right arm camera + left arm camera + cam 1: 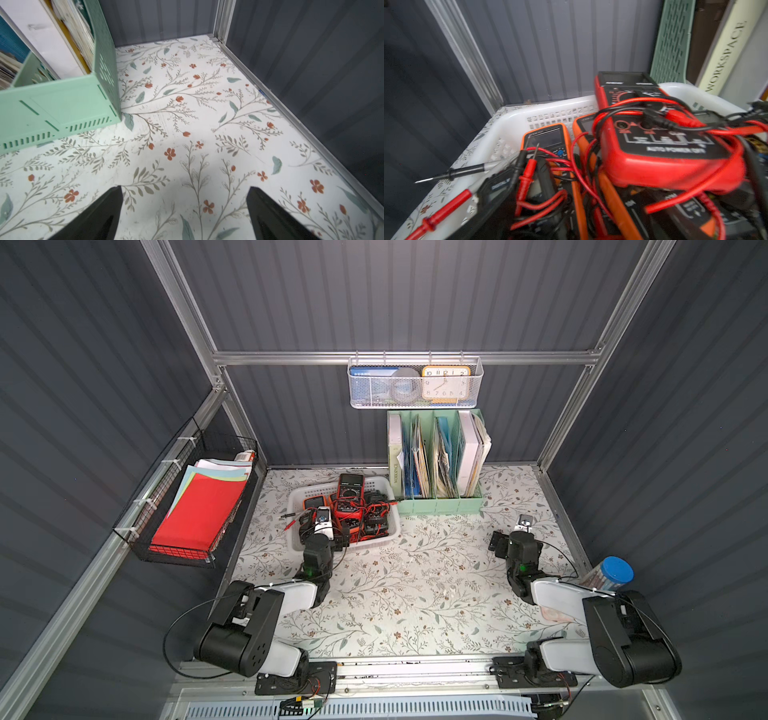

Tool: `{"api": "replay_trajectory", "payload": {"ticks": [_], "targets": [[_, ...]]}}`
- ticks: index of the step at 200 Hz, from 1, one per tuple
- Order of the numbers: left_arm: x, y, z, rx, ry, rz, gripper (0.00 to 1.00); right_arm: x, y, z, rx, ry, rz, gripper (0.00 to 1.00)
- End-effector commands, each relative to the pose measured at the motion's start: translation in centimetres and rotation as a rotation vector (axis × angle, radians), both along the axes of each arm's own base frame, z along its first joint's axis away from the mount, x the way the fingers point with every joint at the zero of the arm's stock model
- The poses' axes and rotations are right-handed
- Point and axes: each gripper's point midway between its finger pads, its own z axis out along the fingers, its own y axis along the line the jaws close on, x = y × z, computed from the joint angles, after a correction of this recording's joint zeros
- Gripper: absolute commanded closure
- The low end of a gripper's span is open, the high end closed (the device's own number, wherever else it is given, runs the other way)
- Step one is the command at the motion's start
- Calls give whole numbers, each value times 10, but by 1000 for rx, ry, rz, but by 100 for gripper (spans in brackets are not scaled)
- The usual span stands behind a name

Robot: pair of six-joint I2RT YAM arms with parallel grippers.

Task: Put the multimeter into the basket
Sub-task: Reset both arms

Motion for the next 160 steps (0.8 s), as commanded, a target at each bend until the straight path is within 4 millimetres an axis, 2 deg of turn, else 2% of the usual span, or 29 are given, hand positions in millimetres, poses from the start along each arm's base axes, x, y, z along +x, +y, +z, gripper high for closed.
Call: {"api": "replay_trajectory", "payload": {"ticks": [1,15,26,33,50,67,73,81,94,114,134,160], "targets": [[-23,21,-69,79,236,18,1,16,1,23,-38,-72,28,1],[-20,22,-73,77,233,9,1,18,-1,21,-44,-70,29,1],[-16,24,-70,107,207,16,1,20,-10,16,-33,-108,-10,1],[-18,23,-79,86,240,9,1,21,-16,14,-20,-138,-27,1],[-12,25,-93,79,253,11,1,25,-10,-1,-6,-153,38,1],[-5,29,-95,141,229,10,1,23,-10,2,9,-171,39,1],[-10,23,-106,80,292,-14,1,22,-10,1,17,-152,45,1],[-11,19,-109,53,319,-55,1,23,-10,-1,25,-130,50,1],[-6,19,-103,86,269,-78,1,26,-8,-3,29,-115,66,1],[-8,15,-112,32,331,-115,1,29,-6,-3,33,-140,99,1],[-1,25,-115,22,370,-60,1,29,-17,-2,59,-146,47,1],[3,30,-119,-26,404,-61,1,29,-18,-4,61,-126,44,1]]}}
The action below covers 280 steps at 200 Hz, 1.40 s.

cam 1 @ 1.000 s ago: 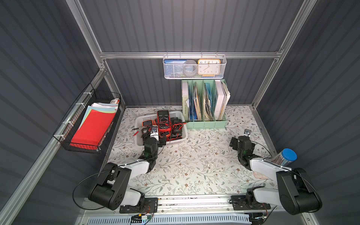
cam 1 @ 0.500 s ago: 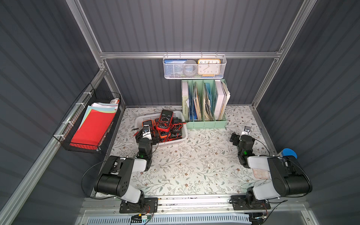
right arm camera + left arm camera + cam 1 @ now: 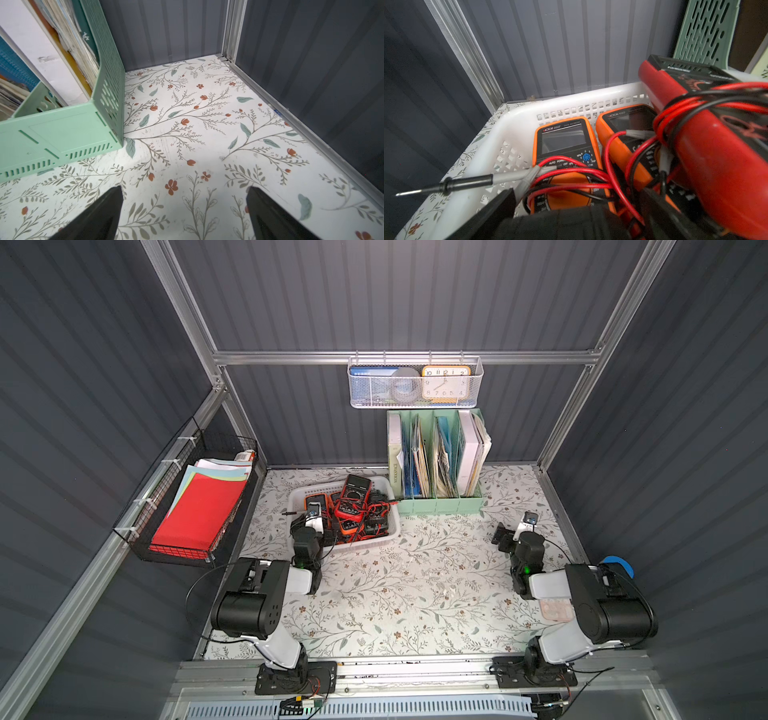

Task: Put the multimeter into the basket
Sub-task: Reset both arms

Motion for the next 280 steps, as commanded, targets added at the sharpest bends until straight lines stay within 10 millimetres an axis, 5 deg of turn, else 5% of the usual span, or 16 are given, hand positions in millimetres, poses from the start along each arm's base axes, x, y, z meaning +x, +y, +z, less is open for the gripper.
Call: {"api": "replay_trajectory", "payload": {"ticks": [1,280], "targets": [[-33,4,-92,-28,360,-13,1,5,-1,5,19,-15,-2,1],[-30,4,-93,-73,374,-47,1,7,2,6,10,-23,16,1]]}}
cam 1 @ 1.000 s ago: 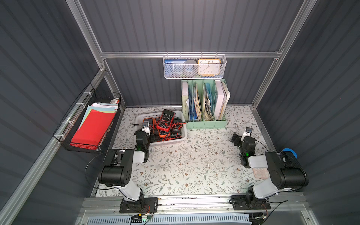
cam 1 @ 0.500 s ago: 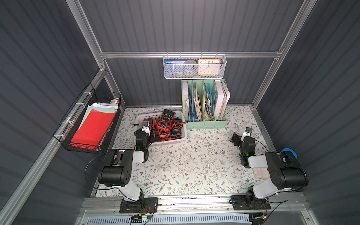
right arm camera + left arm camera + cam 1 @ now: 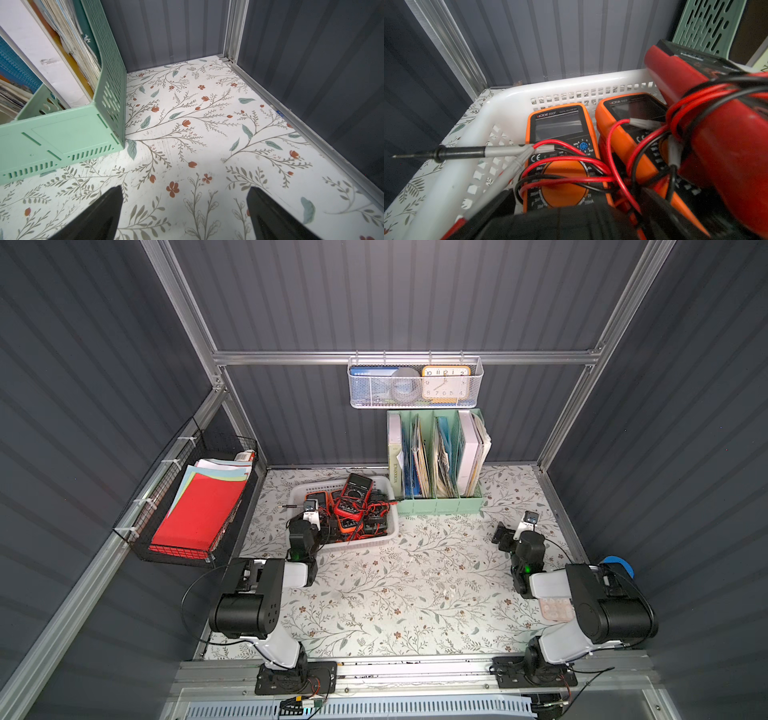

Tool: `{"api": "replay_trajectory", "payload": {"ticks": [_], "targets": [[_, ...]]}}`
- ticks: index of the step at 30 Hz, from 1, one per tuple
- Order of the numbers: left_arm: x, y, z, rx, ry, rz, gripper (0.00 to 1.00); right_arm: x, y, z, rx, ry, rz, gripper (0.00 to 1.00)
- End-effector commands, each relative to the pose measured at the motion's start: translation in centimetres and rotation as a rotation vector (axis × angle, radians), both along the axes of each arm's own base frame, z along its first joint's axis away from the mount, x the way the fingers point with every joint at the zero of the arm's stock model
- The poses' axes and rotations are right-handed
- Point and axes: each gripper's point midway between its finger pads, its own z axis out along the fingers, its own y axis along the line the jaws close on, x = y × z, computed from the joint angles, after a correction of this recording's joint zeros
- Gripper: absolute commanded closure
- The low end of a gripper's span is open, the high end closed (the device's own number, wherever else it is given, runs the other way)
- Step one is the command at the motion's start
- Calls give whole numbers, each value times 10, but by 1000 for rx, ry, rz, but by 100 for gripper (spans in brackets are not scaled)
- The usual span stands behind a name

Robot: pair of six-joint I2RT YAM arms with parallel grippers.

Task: Put the multimeter into the basket
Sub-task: Reset both arms

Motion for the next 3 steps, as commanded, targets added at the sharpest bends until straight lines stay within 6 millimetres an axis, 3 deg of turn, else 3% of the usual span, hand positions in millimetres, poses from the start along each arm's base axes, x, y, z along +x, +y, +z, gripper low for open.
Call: {"api": "replay_trajectory", "payload": {"ticks": [1,3], "targets": [[-38,1,-84,-2,300,-13,1,4,1,4,4,-16,3,1],[-38,1,-84,-2,300,-14,1,4,0,5,4,-20,1,1]]}}
